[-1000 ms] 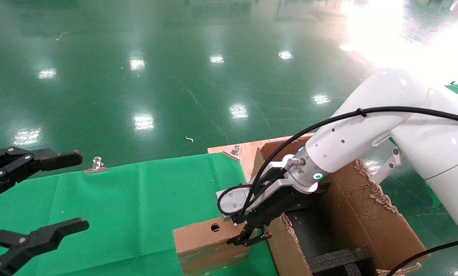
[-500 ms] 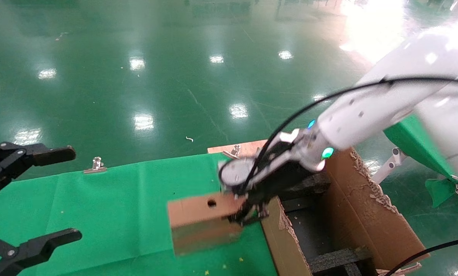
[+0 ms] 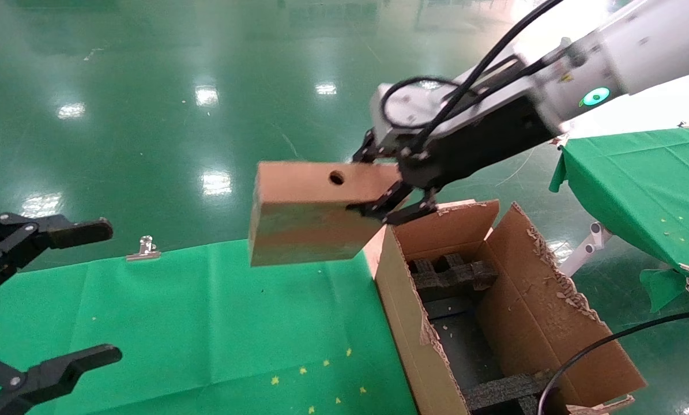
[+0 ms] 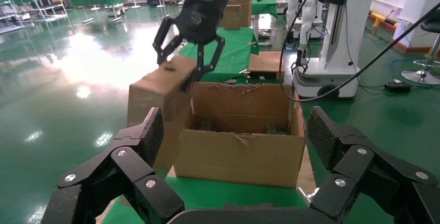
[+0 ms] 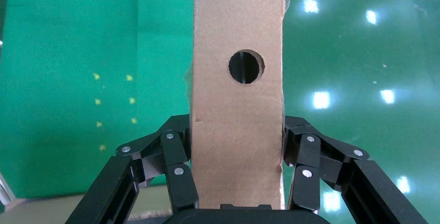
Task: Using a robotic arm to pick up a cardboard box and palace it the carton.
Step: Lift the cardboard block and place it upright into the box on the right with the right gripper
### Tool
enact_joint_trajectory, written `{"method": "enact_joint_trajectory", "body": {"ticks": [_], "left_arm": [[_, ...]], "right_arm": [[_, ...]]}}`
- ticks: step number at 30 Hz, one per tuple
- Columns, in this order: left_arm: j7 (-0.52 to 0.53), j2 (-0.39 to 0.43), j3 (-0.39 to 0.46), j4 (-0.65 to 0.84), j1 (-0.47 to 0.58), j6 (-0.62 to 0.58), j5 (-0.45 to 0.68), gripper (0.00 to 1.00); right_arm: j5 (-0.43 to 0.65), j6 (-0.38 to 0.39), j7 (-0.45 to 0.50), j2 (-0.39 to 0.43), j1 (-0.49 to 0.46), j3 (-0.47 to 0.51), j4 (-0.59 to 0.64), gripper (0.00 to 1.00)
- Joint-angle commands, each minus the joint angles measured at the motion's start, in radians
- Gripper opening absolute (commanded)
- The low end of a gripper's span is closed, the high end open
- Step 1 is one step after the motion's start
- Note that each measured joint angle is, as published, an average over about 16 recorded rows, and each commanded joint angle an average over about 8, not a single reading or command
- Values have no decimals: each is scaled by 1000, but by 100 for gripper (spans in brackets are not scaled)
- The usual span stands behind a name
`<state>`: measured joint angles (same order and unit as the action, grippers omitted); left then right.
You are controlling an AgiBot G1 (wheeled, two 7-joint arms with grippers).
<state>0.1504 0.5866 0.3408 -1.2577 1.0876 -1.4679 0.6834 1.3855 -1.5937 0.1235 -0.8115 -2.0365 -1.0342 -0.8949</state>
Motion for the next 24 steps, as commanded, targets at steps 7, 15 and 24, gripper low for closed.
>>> {"method": "enact_joint_trajectory", "body": {"ticks": [7,15,24], "left_arm": [[0,0,0,0,0,0,0,100],[0,0,0,0,0,0,0,100],[0,0,0,0,0,0,0,100]], "right_arm": [[-22,-3,-3,117,-121,-139,15,0],[11,-2,57,306,-229,-300,-59,0],[41,4,117,473,-293,-444,-144,0]]}}
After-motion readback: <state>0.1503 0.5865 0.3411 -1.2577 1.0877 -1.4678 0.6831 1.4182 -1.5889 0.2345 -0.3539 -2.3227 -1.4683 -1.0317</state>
